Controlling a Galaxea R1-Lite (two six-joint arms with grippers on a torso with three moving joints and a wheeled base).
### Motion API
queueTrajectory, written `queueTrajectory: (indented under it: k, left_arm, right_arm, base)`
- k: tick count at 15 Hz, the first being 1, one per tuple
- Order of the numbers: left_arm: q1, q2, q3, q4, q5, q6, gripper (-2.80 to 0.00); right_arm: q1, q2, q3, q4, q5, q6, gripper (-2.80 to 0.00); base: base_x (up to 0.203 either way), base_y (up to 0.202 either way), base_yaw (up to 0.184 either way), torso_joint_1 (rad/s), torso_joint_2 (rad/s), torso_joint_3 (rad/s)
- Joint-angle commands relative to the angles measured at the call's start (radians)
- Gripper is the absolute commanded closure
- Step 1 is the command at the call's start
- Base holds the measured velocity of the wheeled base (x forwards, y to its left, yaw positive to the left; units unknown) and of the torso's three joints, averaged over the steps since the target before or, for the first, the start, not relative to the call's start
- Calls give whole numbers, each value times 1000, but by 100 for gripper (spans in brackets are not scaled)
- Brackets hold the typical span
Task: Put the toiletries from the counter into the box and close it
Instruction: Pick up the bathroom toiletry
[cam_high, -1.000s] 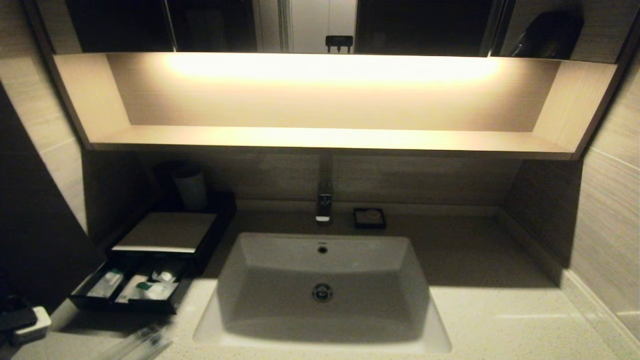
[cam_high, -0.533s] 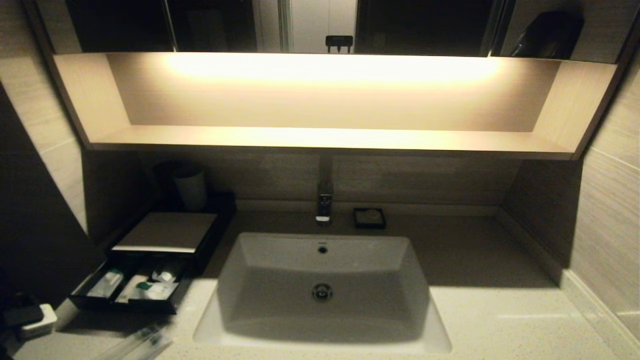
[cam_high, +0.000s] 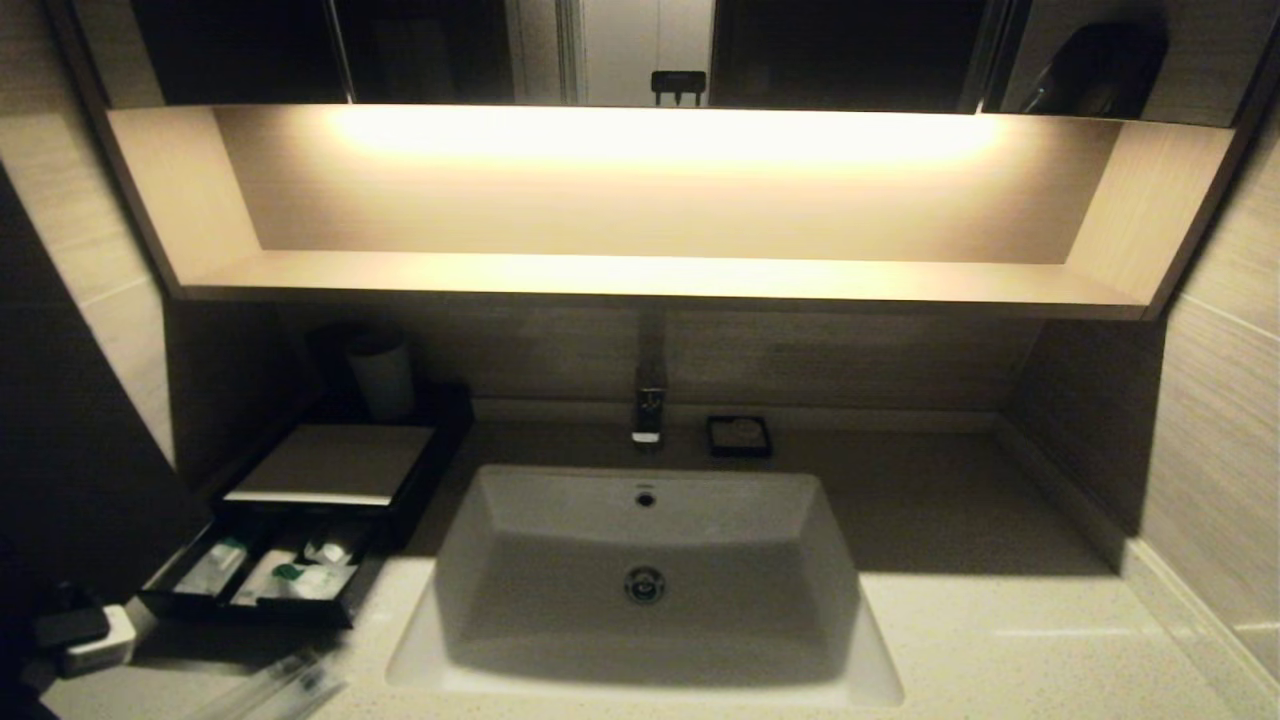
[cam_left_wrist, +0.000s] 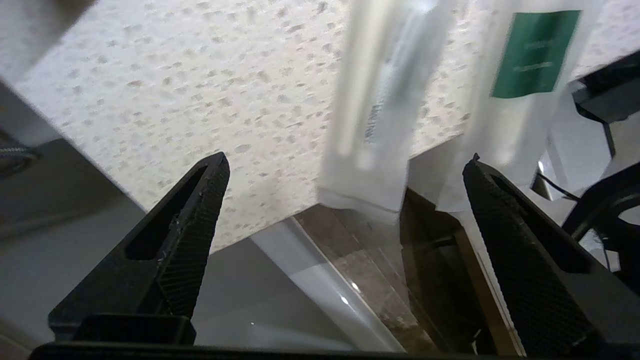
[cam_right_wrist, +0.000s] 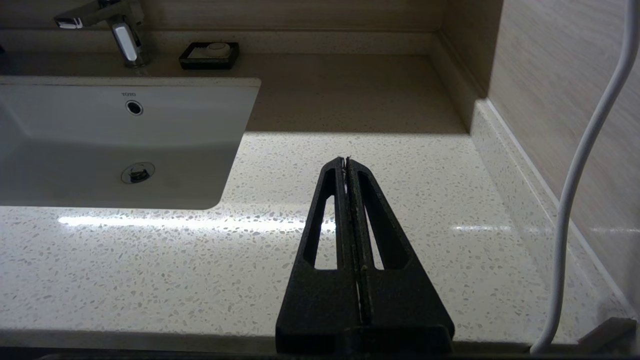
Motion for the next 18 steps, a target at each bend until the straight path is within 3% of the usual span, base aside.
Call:
queueTrajectory:
  k: [1, 18]
  left_arm:
    - [-10, 7, 3, -2, -1, 6, -280]
    - [-30, 48, 7, -42, 5, -2, -280]
  right_arm:
    - [0, 0, 0, 0, 0, 0, 0]
    - [0, 0, 0, 0, 0, 0, 0]
  base:
    - [0, 0, 0, 0, 0, 0]
    - [0, 0, 0, 0, 0, 0]
